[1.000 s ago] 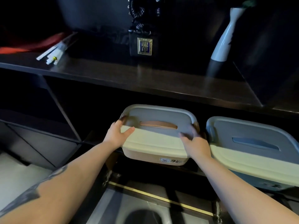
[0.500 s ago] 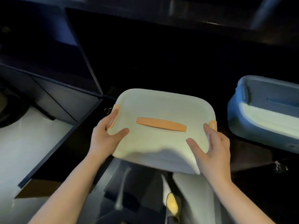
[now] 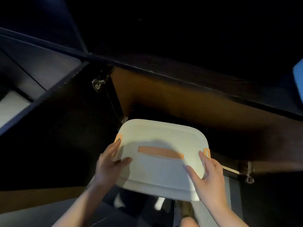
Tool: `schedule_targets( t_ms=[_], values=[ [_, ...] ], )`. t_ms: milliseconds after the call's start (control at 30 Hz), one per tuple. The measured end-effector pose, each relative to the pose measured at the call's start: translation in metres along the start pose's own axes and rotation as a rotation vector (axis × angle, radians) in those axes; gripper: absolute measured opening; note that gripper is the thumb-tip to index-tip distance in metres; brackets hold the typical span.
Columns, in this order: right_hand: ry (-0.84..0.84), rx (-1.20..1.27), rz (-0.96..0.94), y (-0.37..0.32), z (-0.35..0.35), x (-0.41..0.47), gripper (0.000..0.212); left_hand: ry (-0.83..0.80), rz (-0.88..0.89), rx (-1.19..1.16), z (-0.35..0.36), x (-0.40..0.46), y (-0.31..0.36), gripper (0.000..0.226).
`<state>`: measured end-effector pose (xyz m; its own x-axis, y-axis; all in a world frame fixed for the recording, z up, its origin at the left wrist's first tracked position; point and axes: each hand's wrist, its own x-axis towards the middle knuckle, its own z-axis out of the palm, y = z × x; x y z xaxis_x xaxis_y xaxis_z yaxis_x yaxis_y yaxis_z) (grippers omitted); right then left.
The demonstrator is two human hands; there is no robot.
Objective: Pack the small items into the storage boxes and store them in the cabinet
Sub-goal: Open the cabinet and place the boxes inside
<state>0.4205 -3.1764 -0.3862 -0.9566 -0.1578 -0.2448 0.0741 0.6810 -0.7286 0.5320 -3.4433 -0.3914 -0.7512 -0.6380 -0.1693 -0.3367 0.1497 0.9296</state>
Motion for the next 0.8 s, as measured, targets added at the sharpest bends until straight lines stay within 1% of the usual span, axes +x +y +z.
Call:
schedule_targets(
  t_ms=[67, 167, 267, 367, 467, 567, 600, 667, 700, 733, 767, 800],
  values=[
    [0.001, -0.003, -0.009, 0.035, 0.029, 0.033, 0.066, -0.005, -0.067, -0.043, 0.026, 0.026, -0.044, 0.078],
    [0.017, -0.024, -0.013, 0.082, 0.068, 0.083, 0.068, -0.065, -0.097, -0.042, 0.064, 0.071, -0.101, 0.083],
    [-0.009, -0.081, -0.007, 0.121, 0.102, 0.137, 0.085, -0.135, -0.069, 0.028, 0.103, 0.123, -0.149, 0.089],
    [-0.092, -0.126, 0.008, 0.154, 0.134, 0.184, 0.104, -0.185, -0.04, 0.117, 0.135, 0.172, -0.195, 0.091],
    [-0.141, -0.152, -0.022, 0.185, 0.165, 0.22, 0.11, -0.204, -0.034, 0.194, 0.161, 0.212, -0.235, 0.09],
    [-0.094, -0.112, -0.034, 0.201, 0.191, 0.25, 0.106, -0.188, -0.006, 0.194, 0.176, 0.248, -0.261, 0.087],
    [-0.07, -0.079, -0.047, 0.202, 0.197, 0.26, 0.097, -0.176, 0.01, 0.2, 0.178, 0.26, -0.265, 0.085],
    [-0.061, -0.028, -0.08, 0.2, 0.205, 0.276, 0.071, -0.171, 0.028, 0.208, 0.179, 0.279, -0.268, 0.08],
    [-0.067, -0.032, -0.079, 0.198, 0.208, 0.283, 0.066, -0.172, 0.041, 0.205, 0.18, 0.286, -0.267, 0.076],
    [-0.069, -0.074, -0.063, 0.197, 0.211, 0.287, 0.068, -0.161, 0.056, 0.248, 0.181, 0.29, -0.267, 0.071],
    [-0.058, -0.172, -0.047, 0.196, 0.214, 0.288, 0.073, -0.133, 0.085, 0.375, 0.182, 0.29, -0.265, 0.067],
    [-0.023, -0.335, -0.069, 0.195, 0.218, 0.285, 0.075, -0.109, 0.136, 0.555, 0.183, 0.286, -0.263, 0.062]
  ],
)
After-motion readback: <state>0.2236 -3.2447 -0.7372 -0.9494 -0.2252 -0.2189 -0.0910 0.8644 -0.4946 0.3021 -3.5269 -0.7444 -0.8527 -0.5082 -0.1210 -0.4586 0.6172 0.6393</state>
